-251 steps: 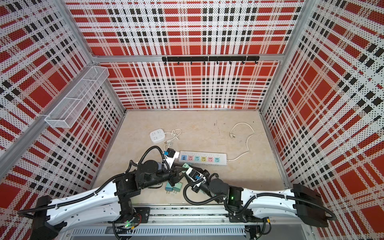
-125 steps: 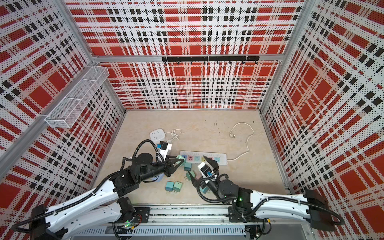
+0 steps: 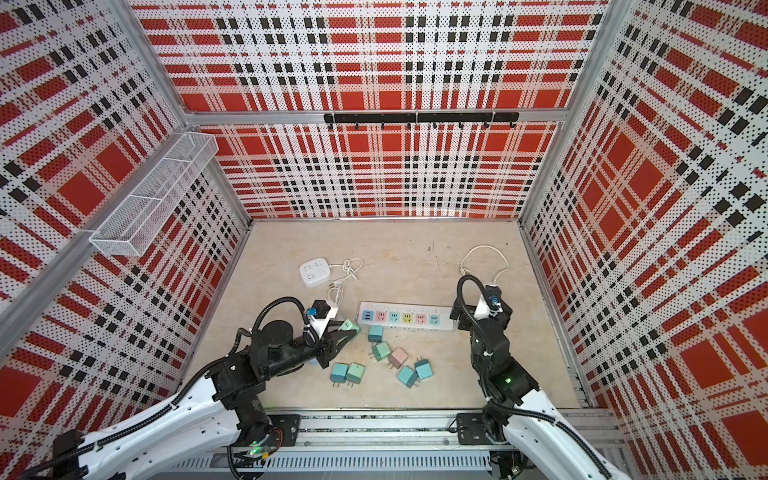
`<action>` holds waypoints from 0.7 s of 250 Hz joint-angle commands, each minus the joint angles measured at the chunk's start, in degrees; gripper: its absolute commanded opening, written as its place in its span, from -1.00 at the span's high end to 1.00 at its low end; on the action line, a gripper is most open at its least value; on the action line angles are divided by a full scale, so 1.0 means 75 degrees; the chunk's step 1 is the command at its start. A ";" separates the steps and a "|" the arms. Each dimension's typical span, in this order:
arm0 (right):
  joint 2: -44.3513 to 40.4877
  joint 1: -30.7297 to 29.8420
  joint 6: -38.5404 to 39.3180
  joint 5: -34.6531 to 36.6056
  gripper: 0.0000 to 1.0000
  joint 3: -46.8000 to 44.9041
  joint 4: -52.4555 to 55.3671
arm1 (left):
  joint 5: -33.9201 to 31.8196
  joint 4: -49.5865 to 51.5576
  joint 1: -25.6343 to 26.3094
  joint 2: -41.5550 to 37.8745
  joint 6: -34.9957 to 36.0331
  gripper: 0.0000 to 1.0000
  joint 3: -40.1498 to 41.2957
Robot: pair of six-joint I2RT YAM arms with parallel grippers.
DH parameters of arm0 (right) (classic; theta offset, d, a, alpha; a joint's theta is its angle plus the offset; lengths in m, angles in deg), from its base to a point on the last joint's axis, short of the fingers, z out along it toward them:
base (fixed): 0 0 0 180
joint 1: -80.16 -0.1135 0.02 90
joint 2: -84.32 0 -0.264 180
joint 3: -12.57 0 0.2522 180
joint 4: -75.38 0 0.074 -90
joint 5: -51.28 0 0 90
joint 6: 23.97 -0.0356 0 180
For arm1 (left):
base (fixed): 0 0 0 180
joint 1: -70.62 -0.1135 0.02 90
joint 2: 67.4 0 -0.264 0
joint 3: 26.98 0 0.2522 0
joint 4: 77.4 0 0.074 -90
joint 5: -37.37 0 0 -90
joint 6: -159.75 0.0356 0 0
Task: Insert plugs into power strip
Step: Pick up the plug from the middle-right of the table.
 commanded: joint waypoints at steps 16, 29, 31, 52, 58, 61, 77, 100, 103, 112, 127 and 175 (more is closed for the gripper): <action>0.1198 0.0934 -0.1119 -0.0583 -1.00 -0.0017 -0.0225 | -0.0064 -0.0417 0.0837 0.0468 0.1566 1.00 -0.0307; 0.1508 0.0960 -0.1120 -0.0588 -1.00 0.0067 -0.0339 | -0.0132 -0.0431 0.1119 0.0711 0.1915 1.00 -0.0442; 0.1540 0.0956 -0.1110 -0.0608 -1.00 0.0092 -0.0344 | -0.0117 -0.0431 0.1157 0.0754 0.1964 1.00 -0.0470; 0.1839 0.0958 -0.1000 -0.0862 -1.00 0.0132 -0.0533 | 0.0180 -0.0428 0.1315 0.1311 0.2330 1.00 -0.0771; 0.1869 0.0959 -0.1011 -0.0886 -1.00 0.0155 -0.0495 | 0.0277 -0.0431 0.1329 0.1487 0.2416 1.00 -0.0859; 0.1865 0.0958 -0.1019 -0.0882 -1.00 0.0153 -0.0452 | 0.0323 -0.0437 0.1330 0.1566 0.2455 1.00 -0.0906; 0.1747 0.0958 -0.1042 -0.0992 -1.00 0.0116 -0.0383 | 0.0560 -0.0463 0.1342 0.2048 0.2700 1.00 -0.1149; 0.1297 0.0959 -0.1125 -0.0967 -1.00 -0.0136 -0.0403 | 0.0938 -0.0531 0.1342 0.2709 0.3096 1.00 -0.1451; 0.1237 0.0961 -0.1150 -0.0959 -1.00 -0.0186 -0.0407 | 0.0985 -0.0547 0.1332 0.2793 0.3145 1.00 -0.1490; 0.1052 0.0958 -0.1221 -0.0878 -1.00 -0.0287 -0.0446 | 0.1142 -0.0585 0.1320 0.3046 0.3308 1.00 -0.1608; 0.0831 0.0981 -0.1261 -0.0875 -0.95 -0.0420 -0.0486 | 0.1392 -0.0712 0.1262 0.3448 0.3488 1.00 -0.1768; 0.1231 0.1232 -0.1386 -0.1108 -1.00 -0.0260 -0.0474 | 0.3040 -0.1062 0.0401 0.4768 0.3711 1.00 -0.2462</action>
